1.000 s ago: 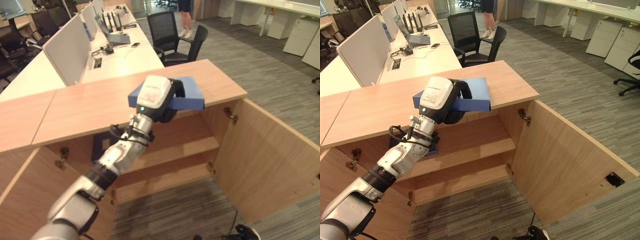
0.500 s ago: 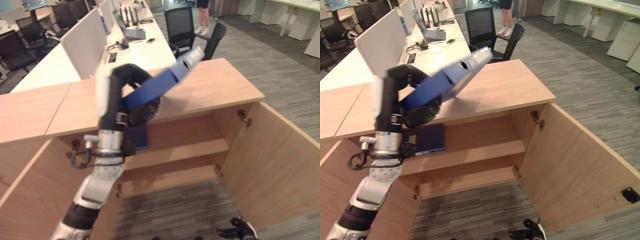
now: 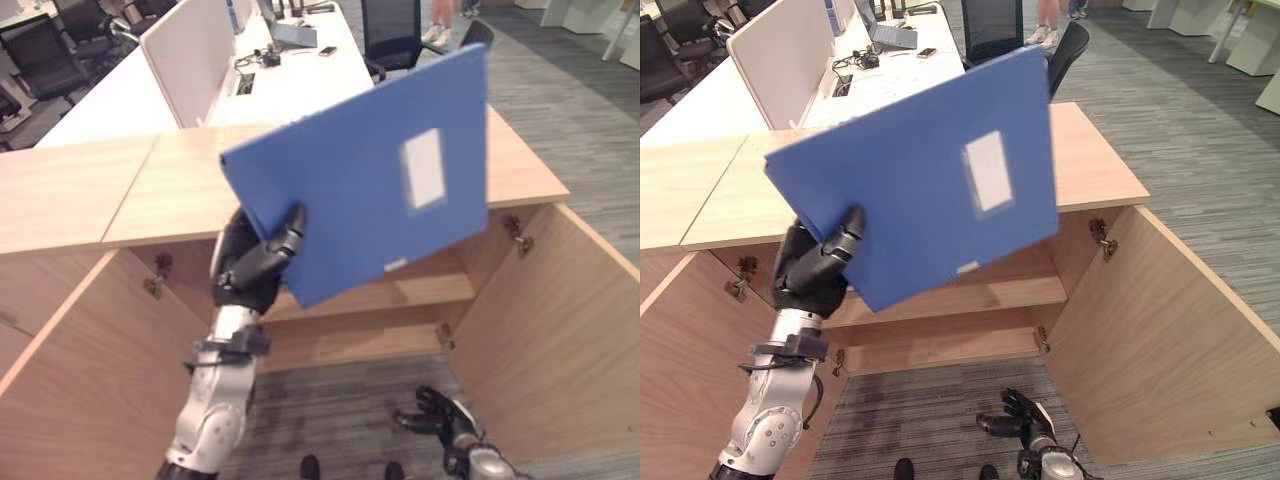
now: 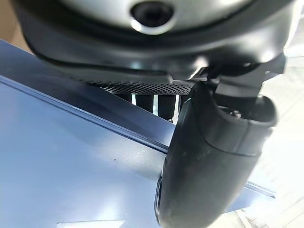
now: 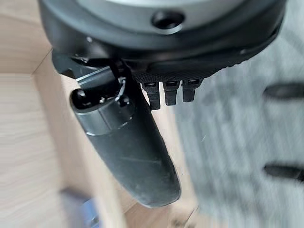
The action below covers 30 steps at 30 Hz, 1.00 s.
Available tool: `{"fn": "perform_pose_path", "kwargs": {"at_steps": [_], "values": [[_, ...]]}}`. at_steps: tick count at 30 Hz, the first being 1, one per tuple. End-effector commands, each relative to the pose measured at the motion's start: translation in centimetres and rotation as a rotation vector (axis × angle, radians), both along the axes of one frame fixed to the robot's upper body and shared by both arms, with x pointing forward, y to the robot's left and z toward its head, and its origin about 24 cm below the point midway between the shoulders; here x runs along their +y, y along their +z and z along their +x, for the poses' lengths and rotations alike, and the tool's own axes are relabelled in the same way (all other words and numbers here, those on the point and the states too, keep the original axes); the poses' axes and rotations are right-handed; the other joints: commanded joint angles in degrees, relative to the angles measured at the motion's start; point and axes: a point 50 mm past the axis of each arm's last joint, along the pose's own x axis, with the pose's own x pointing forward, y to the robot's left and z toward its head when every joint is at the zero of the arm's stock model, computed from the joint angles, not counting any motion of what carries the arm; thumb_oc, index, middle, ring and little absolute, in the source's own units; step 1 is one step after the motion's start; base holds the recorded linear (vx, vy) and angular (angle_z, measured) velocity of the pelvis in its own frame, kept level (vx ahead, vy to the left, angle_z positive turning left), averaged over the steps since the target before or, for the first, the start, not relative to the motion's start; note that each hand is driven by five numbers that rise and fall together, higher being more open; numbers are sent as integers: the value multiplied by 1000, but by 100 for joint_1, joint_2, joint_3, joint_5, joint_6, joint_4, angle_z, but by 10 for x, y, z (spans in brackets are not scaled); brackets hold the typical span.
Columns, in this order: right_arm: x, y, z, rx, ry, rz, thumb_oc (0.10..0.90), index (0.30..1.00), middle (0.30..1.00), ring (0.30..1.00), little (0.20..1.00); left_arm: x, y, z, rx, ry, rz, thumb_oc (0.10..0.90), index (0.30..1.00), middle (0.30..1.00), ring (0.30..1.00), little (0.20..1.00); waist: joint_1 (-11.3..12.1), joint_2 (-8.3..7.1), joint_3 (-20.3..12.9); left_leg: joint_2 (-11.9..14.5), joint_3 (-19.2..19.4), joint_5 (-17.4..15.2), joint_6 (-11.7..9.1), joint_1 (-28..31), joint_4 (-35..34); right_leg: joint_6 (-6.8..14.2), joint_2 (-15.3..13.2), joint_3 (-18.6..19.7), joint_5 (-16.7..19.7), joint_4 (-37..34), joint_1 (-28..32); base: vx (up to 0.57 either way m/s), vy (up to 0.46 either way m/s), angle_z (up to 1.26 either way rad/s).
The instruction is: Put the empty folder in the office cabinet
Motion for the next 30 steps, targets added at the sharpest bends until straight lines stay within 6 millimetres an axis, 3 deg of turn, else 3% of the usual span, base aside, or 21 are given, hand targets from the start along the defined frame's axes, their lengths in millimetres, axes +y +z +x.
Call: {"fn": "perform_pose_path", "kwargs": {"at_steps": [1,7,8,10,15,23,30], "values": [[19,33,31,-198,1,214,800,900,900,900,900,1,58,-7,-328,-53,-128,400,300,300,300,300,-68,-236,-208,533,-27,-991,-536,231,870,310,-302,128,-689,47,188,-49,-21,0],[41,55,39,-250,74,441,800,900,900,900,900,-11,56,-8,-322,-160,-122,400,300,300,300,300,-14,-278,-235,556,-36,-984,-568,216,933,312,-299,112,-691,63,189,-23,-16,4],[50,75,47,-328,91,573,800,900,900,900,900,-12,49,-4,-283,-153,-129,400,300,300,300,300,-14,-286,-233,556,-43,-981,-568,219,941,316,-304,132,-681,73,174,0,0,0],[53,83,49,-358,107,615,800,900,900,900,900,-11,47,-4,-274,-145,-130,400,300,300,300,300,-13,-283,-234,556,-53,-979,-563,223,922,322,-308,143,-674,79,158,0,0,0],[74,145,52,-614,239,953,800,900,900,900,900,11,24,-2,-205,-12,-137,400,300,300,300,300,-70,-269,-316,562,13,-993,-500,311,778,351,-304,224,-639,97,104,19,16,-5],[74,161,55,-694,239,1021,800,900,900,900,900,20,15,2,-180,44,-152,400,300,300,300,300,-97,-266,-339,574,54,-993,-507,316,794,342,-307,235,-651,84,119,7,2,-2],[75,197,65,-858,275,1049,800,900,900,900,900,25,3,2,-128,81,-150,400,300,300,300,300,-88,-268,-341,567,85,-1018,-505,286,851,333,-303,235,-650,87,125,0,0,0]]}}
